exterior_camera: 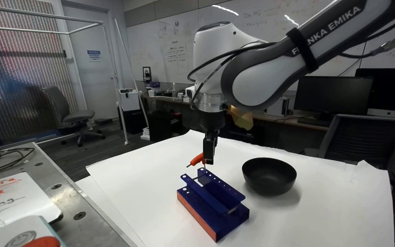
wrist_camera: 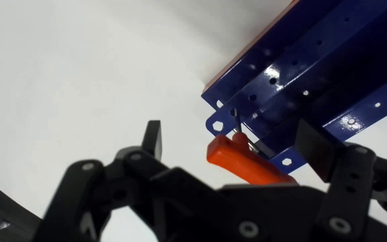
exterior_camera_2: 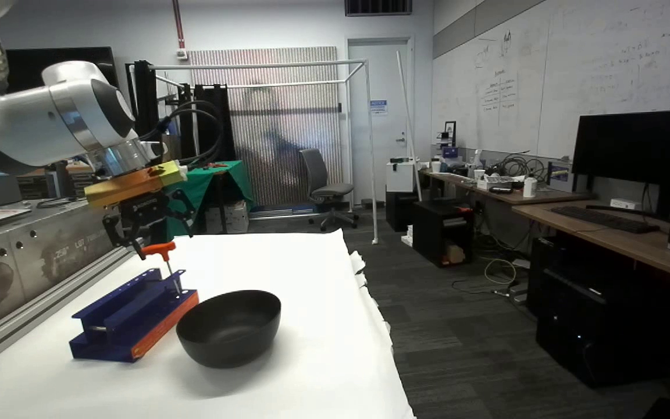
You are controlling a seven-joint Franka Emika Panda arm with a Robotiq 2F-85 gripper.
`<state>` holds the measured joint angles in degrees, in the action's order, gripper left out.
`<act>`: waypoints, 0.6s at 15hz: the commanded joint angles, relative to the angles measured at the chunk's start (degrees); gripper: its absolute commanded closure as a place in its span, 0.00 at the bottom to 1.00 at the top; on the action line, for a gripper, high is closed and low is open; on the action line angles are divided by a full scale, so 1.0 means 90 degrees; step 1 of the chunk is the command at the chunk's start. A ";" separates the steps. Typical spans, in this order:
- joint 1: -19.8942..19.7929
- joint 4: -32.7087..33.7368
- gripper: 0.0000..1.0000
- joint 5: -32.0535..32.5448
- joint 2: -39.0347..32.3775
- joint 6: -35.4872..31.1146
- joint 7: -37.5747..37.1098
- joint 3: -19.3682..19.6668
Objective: Pick up the orange objects and put it in the bowl
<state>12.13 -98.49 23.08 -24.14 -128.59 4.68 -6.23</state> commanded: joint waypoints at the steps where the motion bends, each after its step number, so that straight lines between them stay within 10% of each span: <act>1: 0.0204 0.0815 0.00 0.0165 -0.0534 0.0242 0.0057 0.0088; 5: 0.0302 0.1282 0.00 0.0242 -0.0849 0.0471 0.0194 0.0158; 9: 0.0242 0.1572 0.42 0.0112 -0.0996 0.1101 0.0739 0.0076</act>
<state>13.86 -88.59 24.35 -31.34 -123.37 7.37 -5.72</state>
